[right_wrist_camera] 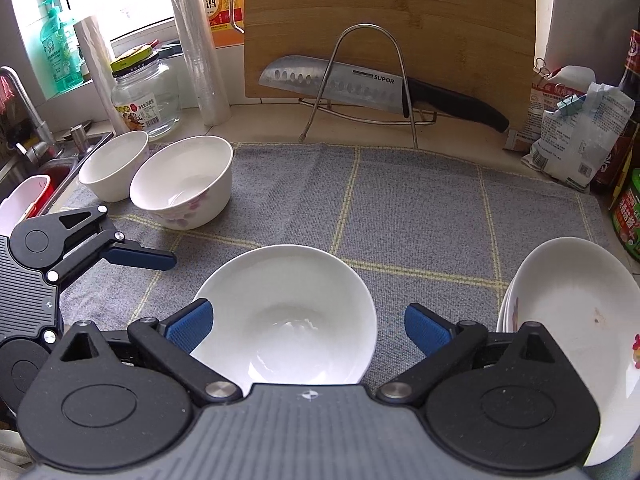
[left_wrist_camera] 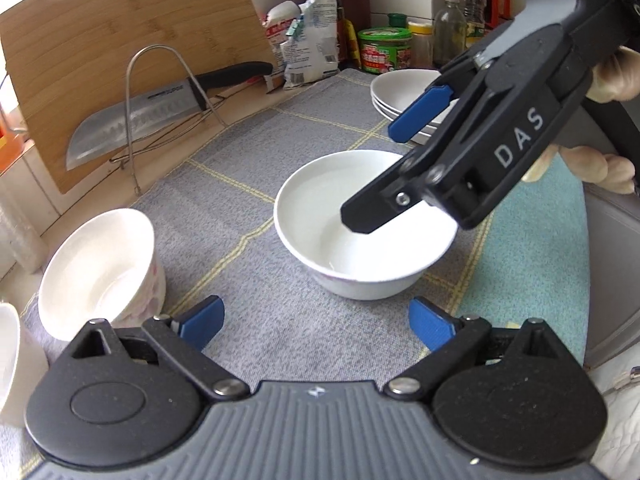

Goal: Organize plates and bowls

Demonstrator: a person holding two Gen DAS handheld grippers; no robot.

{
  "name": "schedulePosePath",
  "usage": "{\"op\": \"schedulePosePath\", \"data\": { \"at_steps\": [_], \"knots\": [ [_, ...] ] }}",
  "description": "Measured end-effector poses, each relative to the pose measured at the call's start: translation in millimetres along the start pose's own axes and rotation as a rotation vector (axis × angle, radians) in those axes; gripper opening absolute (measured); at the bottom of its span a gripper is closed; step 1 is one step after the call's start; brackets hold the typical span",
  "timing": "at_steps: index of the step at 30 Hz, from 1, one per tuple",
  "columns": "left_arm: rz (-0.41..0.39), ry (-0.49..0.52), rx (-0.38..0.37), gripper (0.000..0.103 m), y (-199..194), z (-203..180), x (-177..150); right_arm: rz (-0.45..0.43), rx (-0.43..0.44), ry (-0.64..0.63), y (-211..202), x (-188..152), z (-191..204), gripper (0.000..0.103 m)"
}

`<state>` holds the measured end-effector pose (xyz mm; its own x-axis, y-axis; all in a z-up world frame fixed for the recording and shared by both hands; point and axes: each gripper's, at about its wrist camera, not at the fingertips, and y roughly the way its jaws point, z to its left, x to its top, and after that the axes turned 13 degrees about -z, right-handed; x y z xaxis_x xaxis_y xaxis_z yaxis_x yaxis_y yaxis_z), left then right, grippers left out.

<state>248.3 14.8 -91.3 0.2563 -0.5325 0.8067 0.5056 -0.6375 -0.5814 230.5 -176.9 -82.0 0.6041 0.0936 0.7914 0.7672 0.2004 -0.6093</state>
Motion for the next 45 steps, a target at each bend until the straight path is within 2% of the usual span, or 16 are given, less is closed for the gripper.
{"op": "schedulePosePath", "data": {
  "at_steps": [7,11,16,25,32,45],
  "knots": [
    [-0.022,-0.146,0.153,0.099,-29.4,15.8,-9.4,-0.059,-0.036,-0.074,-9.8,5.1,25.1,0.103],
    [-0.038,-0.185,0.234,0.099,-41.8,24.4,-13.9,-0.076,-0.025,-0.087,-9.6,8.1,39.7,0.103],
    [-0.053,-0.212,0.285,0.099,-54.6,35.4,-20.8,-0.086,-0.009,-0.118,-6.3,12.4,58.7,0.103],
    [-0.047,-0.189,0.327,0.099,-59.9,52.3,-28.1,-0.042,0.059,-0.122,13.9,25.8,74.7,0.103],
    [-0.060,-0.195,0.347,0.099,-54.6,68.0,-28.2,-0.045,0.057,-0.161,31.5,47.0,79.1,0.103],
    [-0.066,-0.210,0.328,0.098,-23.4,87.4,-26.6,0.022,0.120,-0.203,77.6,71.6,77.6,0.103]
  ]
}}
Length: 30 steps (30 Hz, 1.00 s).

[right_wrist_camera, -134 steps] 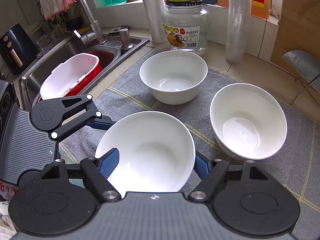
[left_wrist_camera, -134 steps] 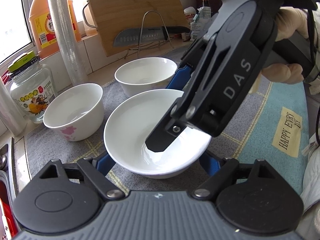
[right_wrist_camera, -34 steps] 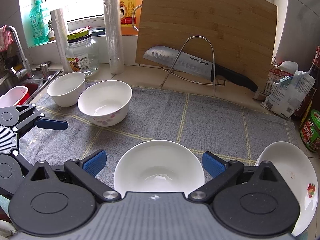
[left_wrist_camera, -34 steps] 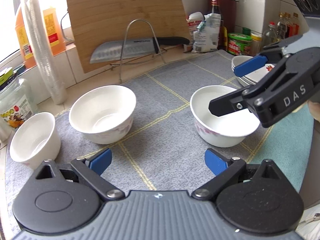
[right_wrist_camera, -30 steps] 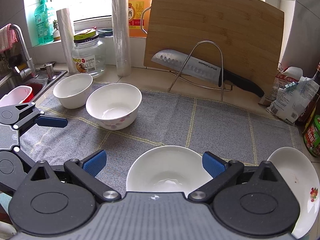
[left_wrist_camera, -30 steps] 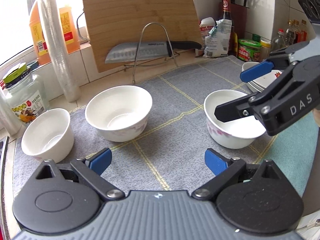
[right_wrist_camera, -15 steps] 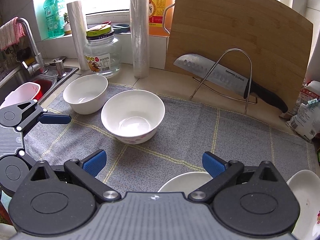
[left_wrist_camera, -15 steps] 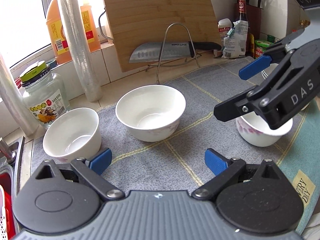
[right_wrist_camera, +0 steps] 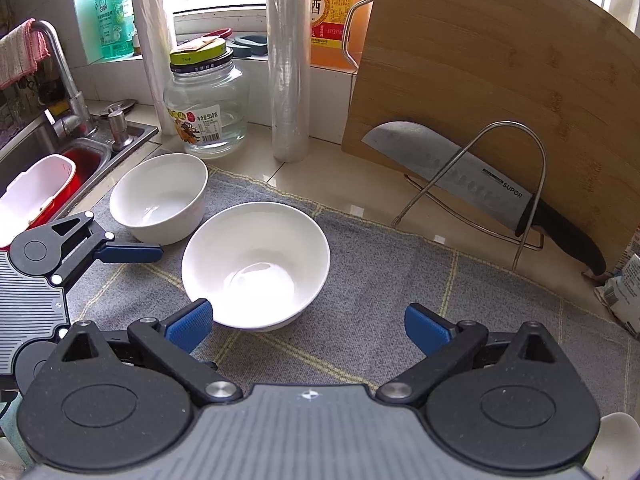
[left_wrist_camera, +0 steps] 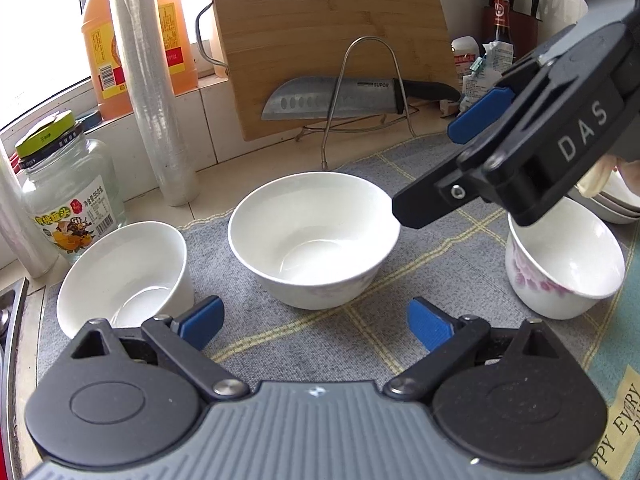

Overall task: Organize plates and bowls
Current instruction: 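Move the right tool to another white bowl and grip its rim, then lift the white bowl with the right tool and carry it toward the stack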

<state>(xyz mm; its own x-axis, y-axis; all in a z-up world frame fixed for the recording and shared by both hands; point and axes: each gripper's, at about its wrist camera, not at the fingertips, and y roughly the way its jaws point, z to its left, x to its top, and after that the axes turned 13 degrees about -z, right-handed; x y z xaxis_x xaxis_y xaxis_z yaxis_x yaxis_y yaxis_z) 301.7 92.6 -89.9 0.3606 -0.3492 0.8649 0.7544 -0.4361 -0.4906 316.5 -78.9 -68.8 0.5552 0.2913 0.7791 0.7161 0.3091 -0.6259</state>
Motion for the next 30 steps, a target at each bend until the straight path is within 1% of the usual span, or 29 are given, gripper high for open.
{"op": "schedulePosePath", "data": {
  "at_steps": [4,10,13,17,21,26,30],
  "knots": [
    [0.001,0.015,0.003,0.096,11.9,0.4,0.3,0.023,0.038,-0.001,12.8,2.7,-0.3,0.103],
    [0.001,0.004,0.003,0.095,20.5,2.7,1.2,0.042,0.088,-0.026,30.4,7.9,2.6,0.103],
    [0.000,-0.011,0.009,0.091,22.9,5.1,1.4,0.043,0.120,-0.027,38.4,11.8,2.5,0.103],
    [-0.007,-0.024,0.015,0.090,25.0,7.9,2.1,0.051,0.147,-0.034,49.1,15.9,1.6,0.103],
    [-0.009,-0.029,0.015,0.090,25.6,8.7,1.9,0.068,0.173,-0.024,60.7,18.0,-1.5,0.098],
    [-0.013,-0.026,0.006,0.088,24.9,8.1,1.7,0.085,0.193,-0.010,72.3,18.8,-5.6,0.089],
    [-0.013,-0.019,-0.008,0.086,25.1,8.8,2.1,0.094,0.204,0.003,78.5,19.0,-10.0,0.086]
  ]
}}
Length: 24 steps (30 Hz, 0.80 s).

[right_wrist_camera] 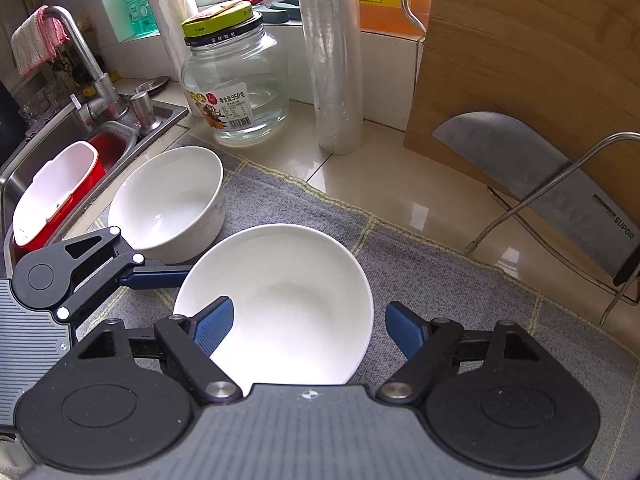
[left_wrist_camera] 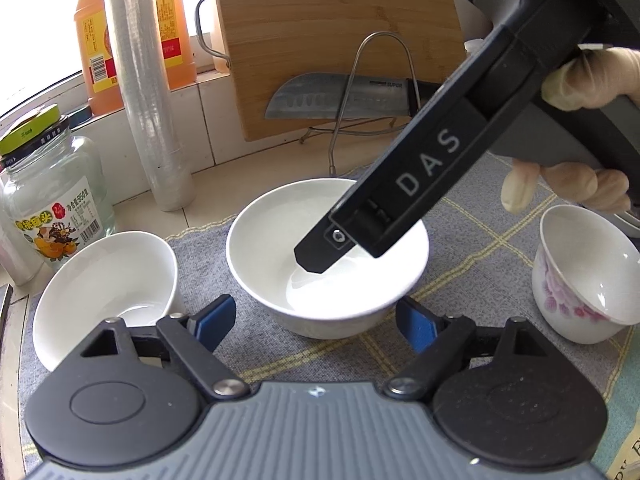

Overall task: Organize plates and bowls
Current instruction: 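Lift the white bowl with the right tool and carry it toward the stack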

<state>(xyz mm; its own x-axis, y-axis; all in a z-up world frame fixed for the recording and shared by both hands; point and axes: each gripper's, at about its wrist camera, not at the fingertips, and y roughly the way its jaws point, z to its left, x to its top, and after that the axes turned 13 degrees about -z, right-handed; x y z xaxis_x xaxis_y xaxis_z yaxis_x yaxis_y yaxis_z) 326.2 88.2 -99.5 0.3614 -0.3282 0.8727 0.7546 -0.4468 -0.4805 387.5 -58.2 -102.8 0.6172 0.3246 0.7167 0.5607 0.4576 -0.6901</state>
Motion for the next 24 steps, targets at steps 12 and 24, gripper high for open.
{"op": "schedulePosePath", "data": {
  "at_steps": [12,24],
  "knots": [
    [-0.008,0.039,-0.035,0.084,-1.0,0.6,1.6,0.014,0.041,0.017,9.0,4.8,-4.3,0.074],
    [-0.023,0.075,-0.053,0.084,-1.4,-0.2,3.0,0.013,0.036,0.015,7.6,4.3,-3.6,0.071]
  ]
}}
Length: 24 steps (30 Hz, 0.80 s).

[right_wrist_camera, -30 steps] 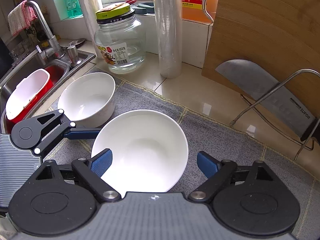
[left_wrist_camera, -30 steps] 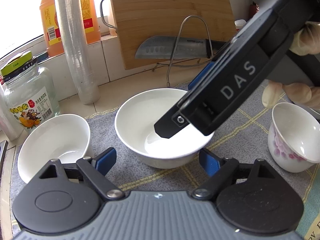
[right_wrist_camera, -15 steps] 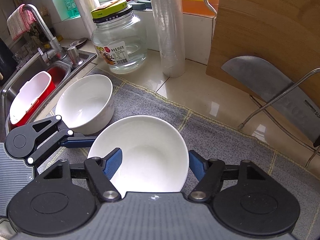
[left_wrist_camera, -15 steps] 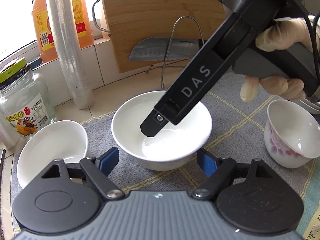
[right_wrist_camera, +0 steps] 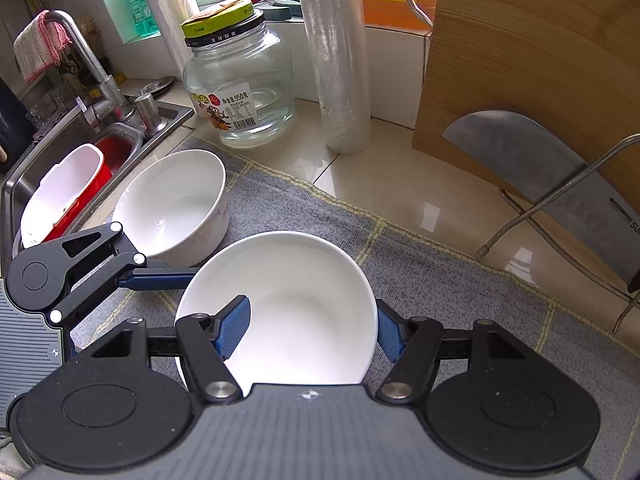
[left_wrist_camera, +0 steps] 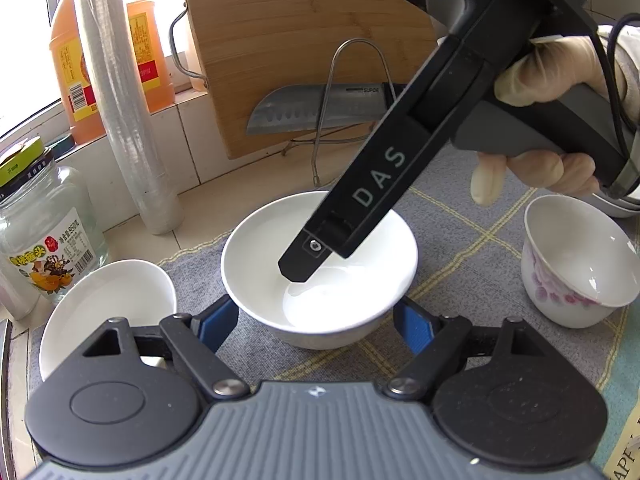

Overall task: Organize plates and bowls
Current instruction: 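Lift the white bowl with the right tool and carry it toward the stack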

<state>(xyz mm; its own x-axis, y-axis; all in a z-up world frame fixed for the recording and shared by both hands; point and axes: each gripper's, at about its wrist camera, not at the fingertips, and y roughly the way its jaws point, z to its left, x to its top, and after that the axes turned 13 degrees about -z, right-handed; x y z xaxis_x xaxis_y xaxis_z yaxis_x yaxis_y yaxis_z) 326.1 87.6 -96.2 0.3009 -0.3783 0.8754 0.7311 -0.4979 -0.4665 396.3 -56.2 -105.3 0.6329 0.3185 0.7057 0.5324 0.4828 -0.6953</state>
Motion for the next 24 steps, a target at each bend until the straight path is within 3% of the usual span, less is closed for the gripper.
{"op": "schedulePosePath", "data": {
  "at_steps": [24],
  "knots": [
    [0.013,0.021,-0.014,0.084,-19.0,-8.4,9.0,-0.022,-0.009,-0.021,-24.8,-2.5,17.6,0.072]
  ]
}}
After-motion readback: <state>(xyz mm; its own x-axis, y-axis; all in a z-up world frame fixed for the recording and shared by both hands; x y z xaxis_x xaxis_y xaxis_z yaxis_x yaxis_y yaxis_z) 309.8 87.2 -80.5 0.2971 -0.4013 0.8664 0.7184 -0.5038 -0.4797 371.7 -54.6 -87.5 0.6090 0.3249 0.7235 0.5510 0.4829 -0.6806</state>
